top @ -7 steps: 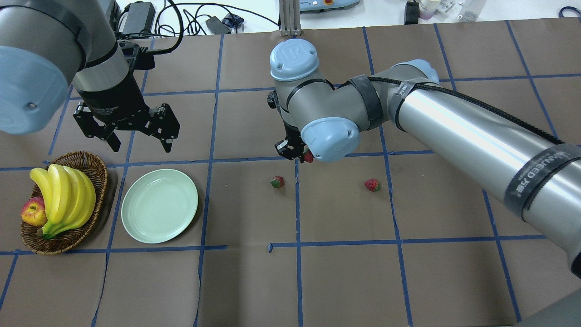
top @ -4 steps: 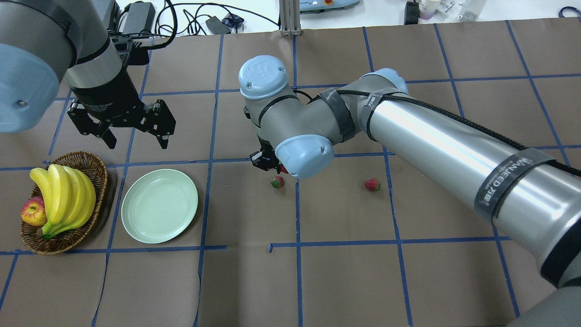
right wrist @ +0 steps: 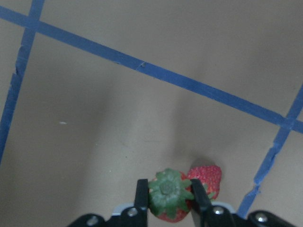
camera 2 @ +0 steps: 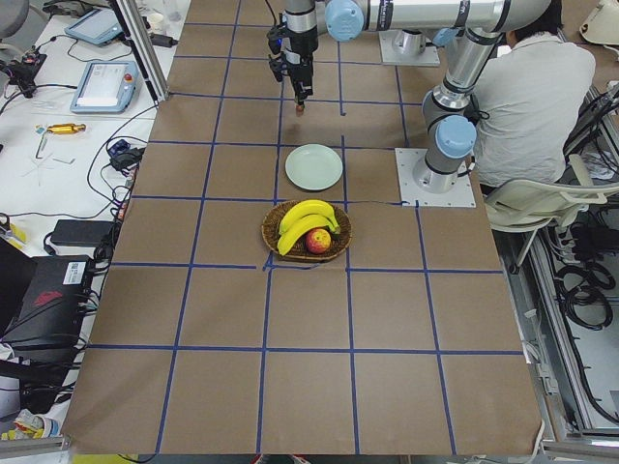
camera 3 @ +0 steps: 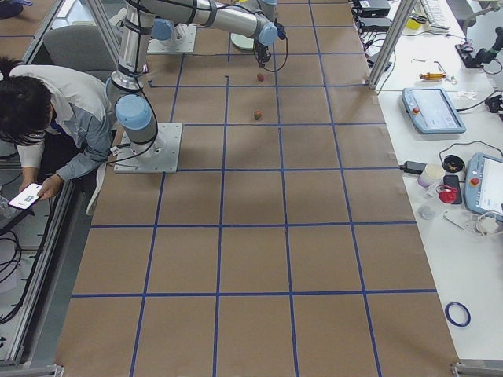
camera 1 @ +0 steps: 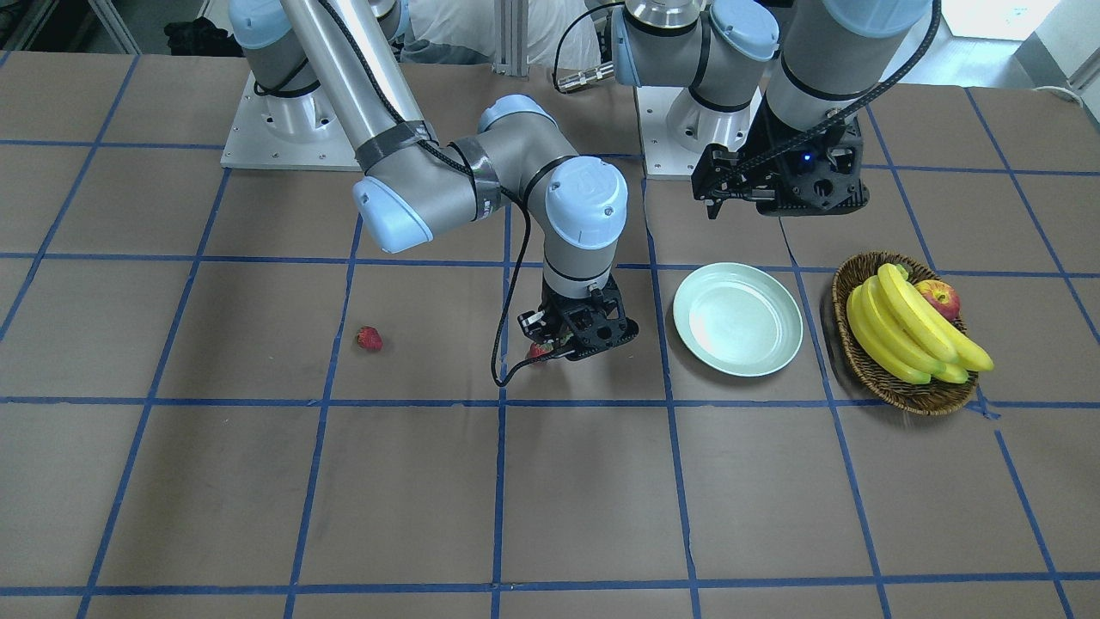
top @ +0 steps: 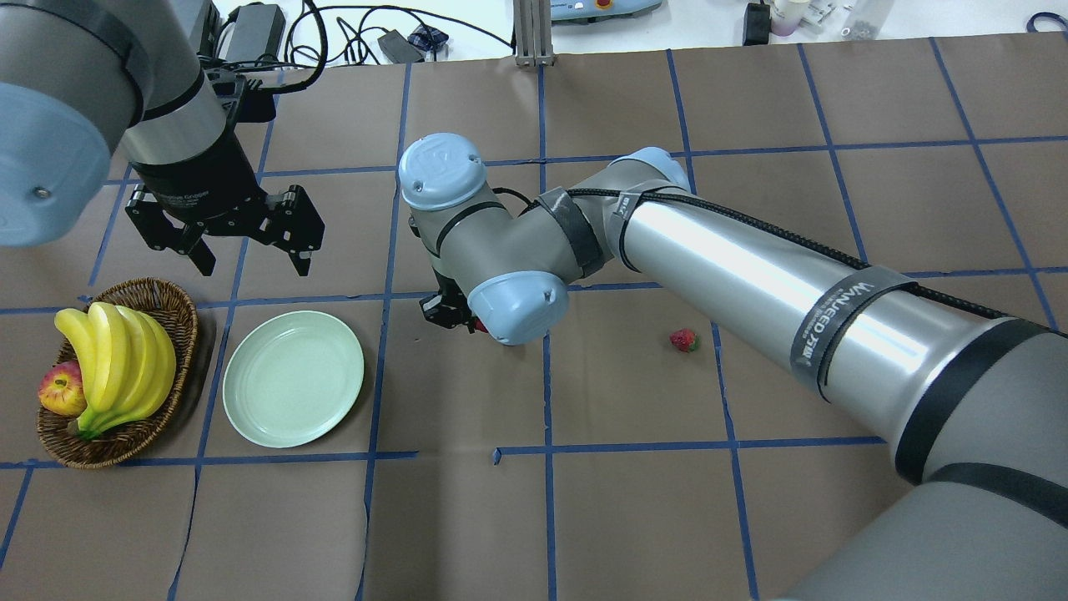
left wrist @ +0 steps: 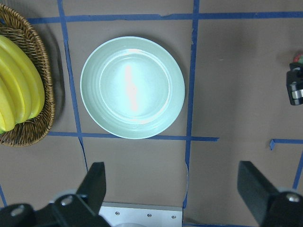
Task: Collect all strawberries into plate
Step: 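Carry the second strawberry toward the plate and release it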
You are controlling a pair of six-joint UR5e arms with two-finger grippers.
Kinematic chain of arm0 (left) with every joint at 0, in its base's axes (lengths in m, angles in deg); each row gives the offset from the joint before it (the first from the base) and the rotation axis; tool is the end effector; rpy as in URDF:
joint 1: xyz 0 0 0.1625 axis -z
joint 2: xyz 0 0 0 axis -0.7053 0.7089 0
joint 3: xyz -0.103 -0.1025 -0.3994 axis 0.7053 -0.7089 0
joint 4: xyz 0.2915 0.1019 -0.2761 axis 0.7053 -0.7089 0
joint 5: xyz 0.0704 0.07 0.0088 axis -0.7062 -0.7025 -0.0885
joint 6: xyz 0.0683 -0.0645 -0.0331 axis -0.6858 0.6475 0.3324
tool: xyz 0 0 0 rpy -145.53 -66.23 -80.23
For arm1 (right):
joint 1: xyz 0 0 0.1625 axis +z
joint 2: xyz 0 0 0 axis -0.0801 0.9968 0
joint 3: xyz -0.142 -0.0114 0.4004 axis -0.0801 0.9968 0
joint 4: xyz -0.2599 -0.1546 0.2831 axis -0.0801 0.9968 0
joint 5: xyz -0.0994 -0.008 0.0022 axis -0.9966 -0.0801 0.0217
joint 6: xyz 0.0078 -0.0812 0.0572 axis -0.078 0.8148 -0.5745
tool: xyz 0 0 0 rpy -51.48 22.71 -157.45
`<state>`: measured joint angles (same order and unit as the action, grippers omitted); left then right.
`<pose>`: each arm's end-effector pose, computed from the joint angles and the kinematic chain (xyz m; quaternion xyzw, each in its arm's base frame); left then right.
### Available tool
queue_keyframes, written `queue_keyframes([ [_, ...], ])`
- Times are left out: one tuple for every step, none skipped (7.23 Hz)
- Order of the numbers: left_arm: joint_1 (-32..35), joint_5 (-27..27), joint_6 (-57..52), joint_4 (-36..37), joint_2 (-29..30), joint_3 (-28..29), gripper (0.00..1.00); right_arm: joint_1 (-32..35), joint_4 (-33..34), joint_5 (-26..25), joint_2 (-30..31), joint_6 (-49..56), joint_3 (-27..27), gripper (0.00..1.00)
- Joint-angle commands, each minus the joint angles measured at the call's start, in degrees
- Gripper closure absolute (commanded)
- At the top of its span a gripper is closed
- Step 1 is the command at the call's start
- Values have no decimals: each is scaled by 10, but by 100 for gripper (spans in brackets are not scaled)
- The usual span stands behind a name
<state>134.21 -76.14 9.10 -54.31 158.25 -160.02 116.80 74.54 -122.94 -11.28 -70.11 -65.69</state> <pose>-0.1184 -0.4658 0.4553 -0.0066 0.9966 0.0654 0.0489 0.4569 -0.4858 0.2251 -0.1874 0.9821 0.0162 0.0138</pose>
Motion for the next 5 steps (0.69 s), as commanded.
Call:
queue_keyframes([
  [0,0,0,0,0,-1,0,2,8,15,-11,-1,1,82],
  [0,0,0,0,0,-2,0,2,8,40,-17,1,1,61],
  [0,0,0,0,0,-2,0,2,8,40,-19,2,-2,50],
  [1,0,1,0,0,-2,0,2,9,40,-20,2,-2,6],
  [1,-1,1,-1,0,-3,0,2,8,40,-22,3,-1,1],
])
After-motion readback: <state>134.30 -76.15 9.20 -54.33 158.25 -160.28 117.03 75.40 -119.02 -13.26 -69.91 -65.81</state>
